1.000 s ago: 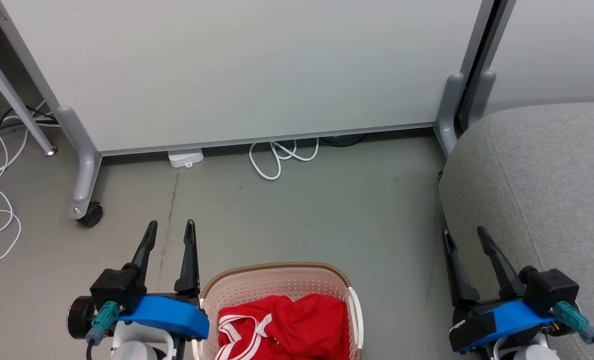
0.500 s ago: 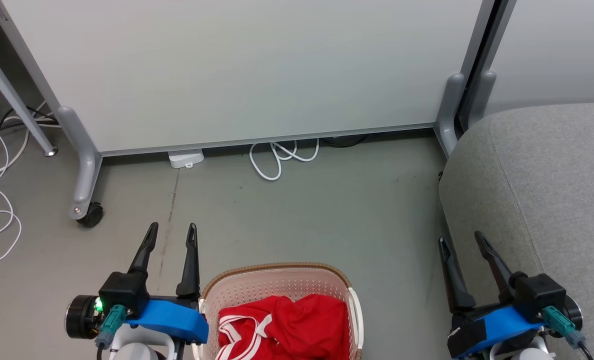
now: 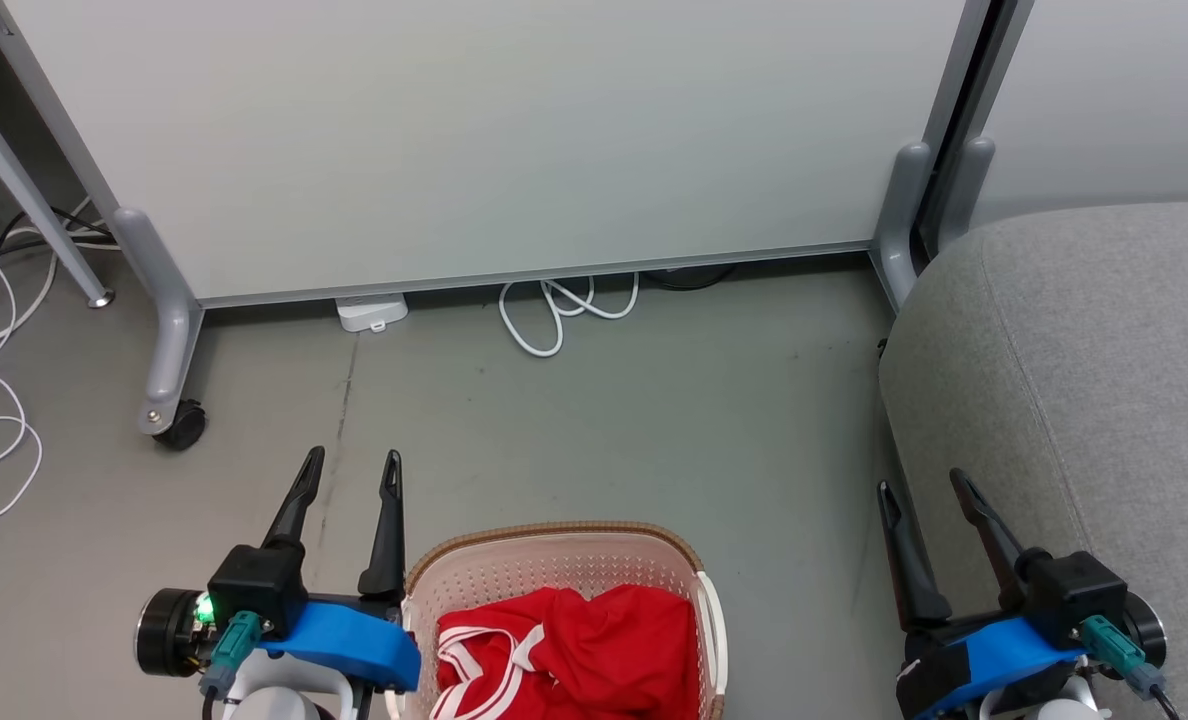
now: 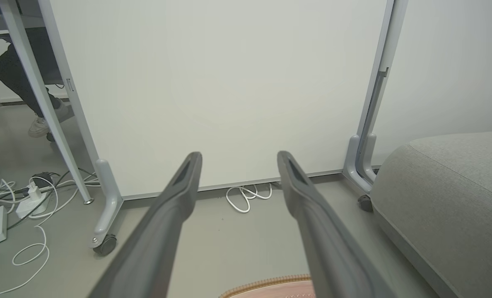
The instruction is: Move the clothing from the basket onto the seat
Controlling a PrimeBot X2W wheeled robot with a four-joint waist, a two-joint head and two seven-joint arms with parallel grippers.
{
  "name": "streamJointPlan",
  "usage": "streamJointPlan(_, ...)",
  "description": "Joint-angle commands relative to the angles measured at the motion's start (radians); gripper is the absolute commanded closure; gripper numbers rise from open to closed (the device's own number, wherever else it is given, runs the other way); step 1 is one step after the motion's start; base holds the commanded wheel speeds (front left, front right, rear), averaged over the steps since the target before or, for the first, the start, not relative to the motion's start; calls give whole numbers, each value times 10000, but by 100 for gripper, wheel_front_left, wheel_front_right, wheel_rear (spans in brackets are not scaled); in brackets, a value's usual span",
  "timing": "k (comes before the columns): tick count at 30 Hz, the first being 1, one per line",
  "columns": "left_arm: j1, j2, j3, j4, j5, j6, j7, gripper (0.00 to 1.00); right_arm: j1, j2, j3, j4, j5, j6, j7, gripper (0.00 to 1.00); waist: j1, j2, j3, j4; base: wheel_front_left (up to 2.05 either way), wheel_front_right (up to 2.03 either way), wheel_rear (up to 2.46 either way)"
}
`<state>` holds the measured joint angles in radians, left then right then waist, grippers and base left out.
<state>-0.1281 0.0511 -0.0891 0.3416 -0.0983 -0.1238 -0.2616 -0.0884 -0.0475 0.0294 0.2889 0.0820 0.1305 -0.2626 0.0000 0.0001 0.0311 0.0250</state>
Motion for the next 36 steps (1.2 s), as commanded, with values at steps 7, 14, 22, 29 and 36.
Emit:
streamJointPlan(7, -154, -11, 8, 73, -47, -49, -52, 0, -83, -52, 15, -42, 50, 4, -36, 0, 0, -1, 85, -19, 0, 0, 0)
streamJointPlan(14, -475, -12, -279, 291, 73, -77, -51, 0, -231, -50, 45, -161, 43, 4, -36, 0, 0, -1, 359, -71, 0, 0, 0)
streamJointPlan(22, -1873, 426, -1716, 1373, -229, -73, -43, 0, -819, -49, 173, -415, -20, 4, -34, 0, 0, -1, 1317, -465, 0, 0, 0)
streamJointPlan(29, -3345, 1008, -3211, 2498, -696, -74, -41, 0, -1552, -46, 283, -705, 96, 3, -34, 0, 0, -1, 2628, -1164, 0, 0, 0)
streamJointPlan(36, -4652, 1517, -4810, 3777, -1310, -72, -41, 0, -2115, -43, 313, -991, 303, 4, -34, 0, 0, -1, 3874, -1740, 0, 0, 0)
